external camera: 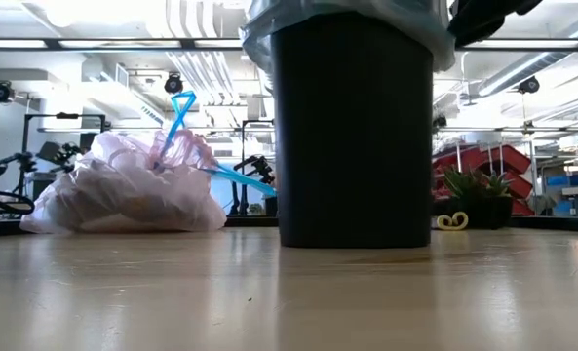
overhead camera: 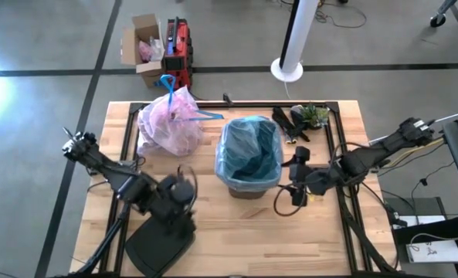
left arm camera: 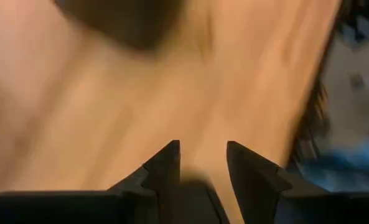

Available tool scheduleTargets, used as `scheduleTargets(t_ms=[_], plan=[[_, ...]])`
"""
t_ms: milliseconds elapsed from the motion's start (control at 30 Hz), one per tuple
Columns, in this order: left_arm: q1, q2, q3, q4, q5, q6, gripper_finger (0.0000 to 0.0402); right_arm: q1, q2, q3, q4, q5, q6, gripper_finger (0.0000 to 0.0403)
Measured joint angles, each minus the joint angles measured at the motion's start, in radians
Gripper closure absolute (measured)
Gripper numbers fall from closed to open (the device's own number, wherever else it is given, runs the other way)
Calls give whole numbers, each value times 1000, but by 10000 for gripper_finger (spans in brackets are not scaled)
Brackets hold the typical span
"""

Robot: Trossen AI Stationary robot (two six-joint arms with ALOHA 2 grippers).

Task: Place trash/remove bag and relplace
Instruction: Insert the blue trash bag into the trash bin, then close the trash bin

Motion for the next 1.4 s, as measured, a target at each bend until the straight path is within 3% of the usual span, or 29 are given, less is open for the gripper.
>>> scheduleTargets(t_ms=[200, 333, 533, 733, 867, 1033, 1133, 1267, 1400], plan=[[-189, 16, -55, 0, 263, -257, 264, 54, -3, 48, -165, 11, 54, 82], [-321, 55, -99, 23, 402, -346, 264, 131, 0, 82, -255, 30, 128, 76], [-395, 92, -261, 213, 478, -352, 284, 258, 78, 121, -279, 33, 312, 74], [-305, 92, -522, 472, 541, -167, 306, 332, 239, 250, -288, 33, 500, 73], [-205, 91, -626, 538, 510, 26, 314, 337, 384, 398, -288, 34, 577, 73], [-28, 83, -641, 631, 396, 322, 309, 336, 562, 608, -301, 56, 636, 74], [46, 67, -616, 640, 384, 428, 301, 338, 657, 725, -314, 63, 680, 75], [38, 22, -589, 599, 395, 499, 291, 350, 770, 832, -354, 62, 739, 73], [-46, -24, -588, 547, 388, 484, 286, 353, 868, 894, -346, 58, 794, 75]])
